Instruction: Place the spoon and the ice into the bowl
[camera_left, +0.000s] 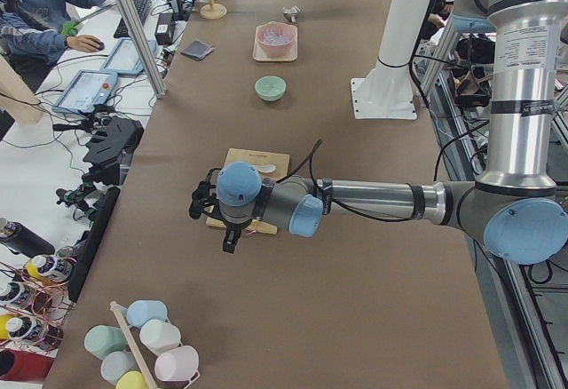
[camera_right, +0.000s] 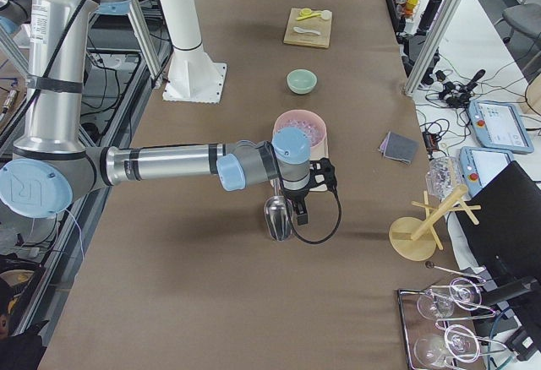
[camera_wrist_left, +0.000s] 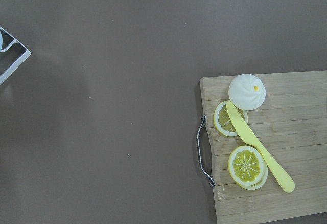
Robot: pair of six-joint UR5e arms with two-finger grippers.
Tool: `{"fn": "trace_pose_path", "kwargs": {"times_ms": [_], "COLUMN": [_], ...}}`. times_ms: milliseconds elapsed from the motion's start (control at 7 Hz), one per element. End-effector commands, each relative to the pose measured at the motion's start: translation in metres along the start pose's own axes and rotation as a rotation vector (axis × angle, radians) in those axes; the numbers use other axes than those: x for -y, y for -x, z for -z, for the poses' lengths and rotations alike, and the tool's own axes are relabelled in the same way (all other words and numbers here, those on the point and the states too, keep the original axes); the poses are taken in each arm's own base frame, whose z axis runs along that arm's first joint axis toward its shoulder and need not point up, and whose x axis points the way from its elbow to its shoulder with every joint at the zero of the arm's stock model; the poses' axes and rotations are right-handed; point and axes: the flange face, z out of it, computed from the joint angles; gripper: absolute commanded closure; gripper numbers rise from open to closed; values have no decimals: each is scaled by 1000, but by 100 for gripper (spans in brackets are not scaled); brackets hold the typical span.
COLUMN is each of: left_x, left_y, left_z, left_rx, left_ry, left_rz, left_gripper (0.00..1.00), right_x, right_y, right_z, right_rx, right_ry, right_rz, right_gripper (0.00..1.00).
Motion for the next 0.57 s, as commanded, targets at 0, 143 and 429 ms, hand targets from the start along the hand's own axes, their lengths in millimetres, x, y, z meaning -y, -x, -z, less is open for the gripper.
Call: {"fn": "trace_pose_path", "kwargs": {"times_ms": [0, 143, 429], "left_x": [-2, -2, -1], "left_y": [0, -3, -7], "left_z": [0, 0, 2], "left_rx": [0, -7, -12], "left_ry": [0, 0, -3], "left_rz": [2, -1, -6], "left_gripper": [2, 2, 2], "right_x": [1, 3, 7], "right_y": [1, 2, 8], "right_z": [0, 2, 4], "right_rx": [0, 1, 13], "right_ry": [-7, -13, -18], "right_rz": [0, -34, -43], "right_gripper": [0, 0, 0]}}
